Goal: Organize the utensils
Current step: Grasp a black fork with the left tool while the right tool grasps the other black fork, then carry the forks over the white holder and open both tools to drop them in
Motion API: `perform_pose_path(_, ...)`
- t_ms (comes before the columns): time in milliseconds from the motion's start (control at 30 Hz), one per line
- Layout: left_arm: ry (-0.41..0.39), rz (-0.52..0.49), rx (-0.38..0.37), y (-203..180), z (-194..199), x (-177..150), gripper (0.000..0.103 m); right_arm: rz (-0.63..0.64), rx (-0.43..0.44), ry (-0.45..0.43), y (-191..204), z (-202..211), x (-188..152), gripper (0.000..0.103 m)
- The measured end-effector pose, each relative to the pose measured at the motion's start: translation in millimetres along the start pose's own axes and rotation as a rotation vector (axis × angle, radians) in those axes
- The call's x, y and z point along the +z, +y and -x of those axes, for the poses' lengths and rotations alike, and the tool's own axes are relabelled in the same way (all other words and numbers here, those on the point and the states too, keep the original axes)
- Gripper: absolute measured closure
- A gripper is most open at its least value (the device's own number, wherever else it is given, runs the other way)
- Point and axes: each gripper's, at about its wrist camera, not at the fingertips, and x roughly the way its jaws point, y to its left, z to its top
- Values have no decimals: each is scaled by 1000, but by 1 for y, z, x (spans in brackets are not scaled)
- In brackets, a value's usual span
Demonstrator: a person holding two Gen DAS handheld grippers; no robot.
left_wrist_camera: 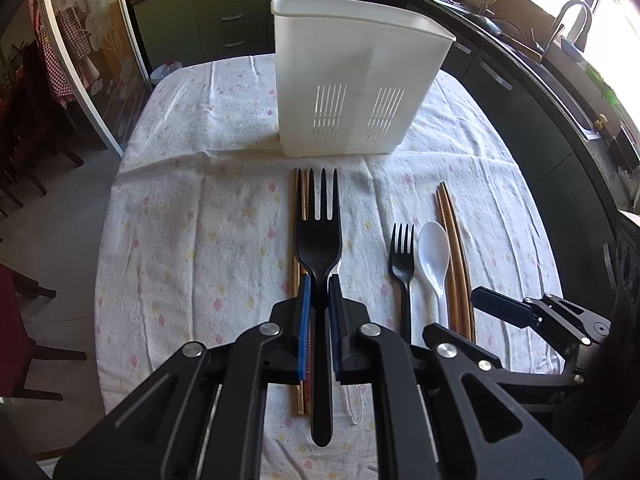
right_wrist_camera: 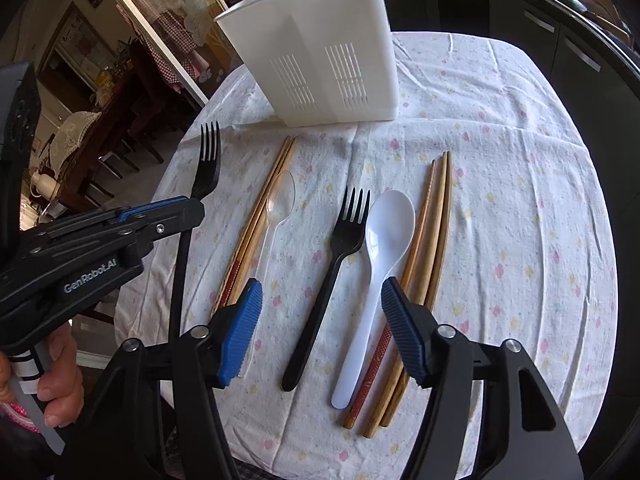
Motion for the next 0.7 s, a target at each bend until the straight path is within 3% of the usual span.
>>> perform_pose_path(200, -16, -8, -7, 9, 0, -4, 94, -19, -64, 50, 4, -29, 9, 68)
perform_pose_path(500, -48, -21, -15, 12, 5, -2, 94, -12, -163, 90, 13, -55, 21, 75)
perform_pose_path(600, -52, -21, -15, 13, 7, -2, 94, -2, -200, 83, 16, -58, 25, 89)
perform_pose_path(700, -68, -27, -8, 12, 9, -1, 94, 20, -210, 75, 21, -56, 23, 94)
